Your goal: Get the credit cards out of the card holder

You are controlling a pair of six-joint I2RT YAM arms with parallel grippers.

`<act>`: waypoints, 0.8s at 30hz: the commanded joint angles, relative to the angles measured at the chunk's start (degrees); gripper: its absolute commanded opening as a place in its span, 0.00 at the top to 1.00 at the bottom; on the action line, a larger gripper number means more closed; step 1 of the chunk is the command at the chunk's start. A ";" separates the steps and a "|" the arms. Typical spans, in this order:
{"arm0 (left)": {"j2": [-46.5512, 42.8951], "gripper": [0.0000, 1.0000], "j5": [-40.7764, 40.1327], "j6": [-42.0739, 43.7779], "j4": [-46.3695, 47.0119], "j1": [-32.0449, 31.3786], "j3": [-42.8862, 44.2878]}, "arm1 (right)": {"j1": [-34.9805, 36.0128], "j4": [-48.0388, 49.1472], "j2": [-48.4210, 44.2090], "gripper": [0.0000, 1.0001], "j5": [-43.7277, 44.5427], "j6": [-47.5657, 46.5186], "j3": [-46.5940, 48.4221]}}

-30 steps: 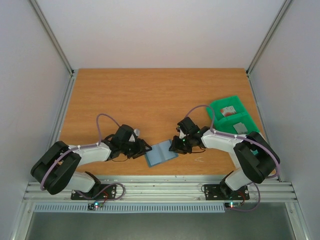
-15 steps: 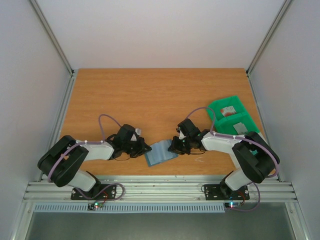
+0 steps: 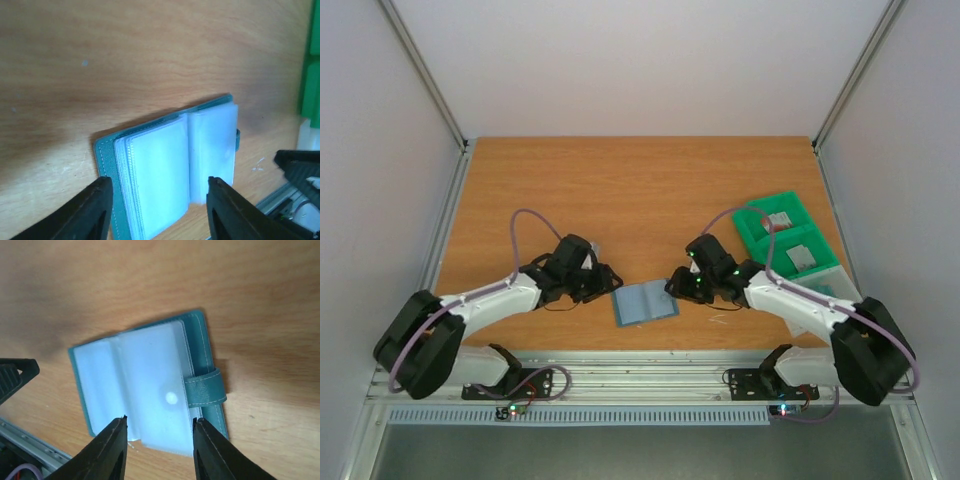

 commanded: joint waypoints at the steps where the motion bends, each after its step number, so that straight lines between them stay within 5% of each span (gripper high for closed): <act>1: -6.27 0.40 -6.68 6.29 -13.20 -0.14 5.46 | 0.49 -9.26 -6.68 0.60 9.01 -4.22 4.05; 4: -11.24 0.03 -10.46 9.46 -19.75 -0.17 8.88 | 0.52 -13.86 -11.15 0.49 13.52 -6.46 7.05; 7: -15.87 0.01 -14.23 12.32 -25.85 -0.17 13.06 | 0.49 -18.27 -15.50 0.28 17.87 -8.89 11.19; 9: -18.48 0.01 -16.41 15.05 -29.15 -0.13 15.89 | 0.45 -21.17 -18.04 0.03 20.67 -10.81 14.02; 24: -34.00 0.01 -20.25 24.38 -37.59 -0.14 28.14 | 0.51 -31.08 -25.09 0.02 22.94 -14.24 29.47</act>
